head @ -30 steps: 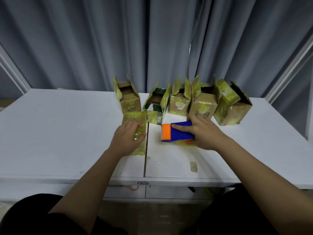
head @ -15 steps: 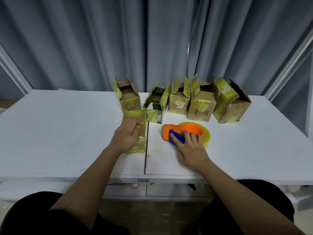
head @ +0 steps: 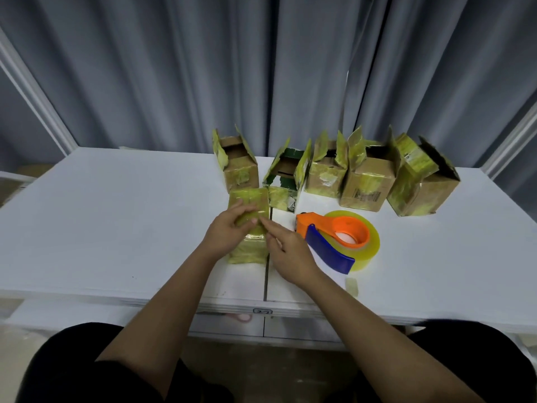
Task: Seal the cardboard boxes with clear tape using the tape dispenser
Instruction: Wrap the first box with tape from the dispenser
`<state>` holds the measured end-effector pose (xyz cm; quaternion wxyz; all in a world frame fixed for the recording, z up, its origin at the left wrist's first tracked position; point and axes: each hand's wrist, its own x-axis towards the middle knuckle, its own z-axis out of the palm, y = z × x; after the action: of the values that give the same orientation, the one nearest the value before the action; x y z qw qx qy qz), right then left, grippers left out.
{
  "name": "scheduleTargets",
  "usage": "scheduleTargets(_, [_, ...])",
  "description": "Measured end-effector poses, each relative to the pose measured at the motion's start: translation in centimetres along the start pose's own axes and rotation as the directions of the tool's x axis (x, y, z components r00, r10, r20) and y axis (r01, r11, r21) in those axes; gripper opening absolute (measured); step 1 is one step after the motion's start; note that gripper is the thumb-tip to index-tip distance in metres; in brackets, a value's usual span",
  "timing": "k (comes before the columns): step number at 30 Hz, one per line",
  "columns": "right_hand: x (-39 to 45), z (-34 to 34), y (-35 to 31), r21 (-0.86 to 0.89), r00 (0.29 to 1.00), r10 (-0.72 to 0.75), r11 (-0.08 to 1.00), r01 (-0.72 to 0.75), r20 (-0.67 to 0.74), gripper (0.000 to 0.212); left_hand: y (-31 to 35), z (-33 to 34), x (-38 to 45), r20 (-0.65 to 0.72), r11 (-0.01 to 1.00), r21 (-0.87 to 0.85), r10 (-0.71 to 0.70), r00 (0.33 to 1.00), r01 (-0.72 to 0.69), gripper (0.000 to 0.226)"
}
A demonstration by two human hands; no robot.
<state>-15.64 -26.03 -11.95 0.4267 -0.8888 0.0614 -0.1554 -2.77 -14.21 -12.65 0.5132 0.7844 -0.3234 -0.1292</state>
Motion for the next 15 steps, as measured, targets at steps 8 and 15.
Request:
scheduleTargets(8, [-0.6,1.8,1.9,0.154,0.999,0.001,0.988,-0.007,0.038,0.054,0.6,-0.2,-1.7,-0.055,0.993,-0.114,-0.012,0.998,0.005,0.046])
scheduleTargets(15, [0.4,0.2,1.7,0.248,0.986,0.079,0.962,-0.114,0.148,0.044,0.6,1.3,-5.9,-0.057,0.949,-0.139,-0.292,0.955,0.282,0.058])
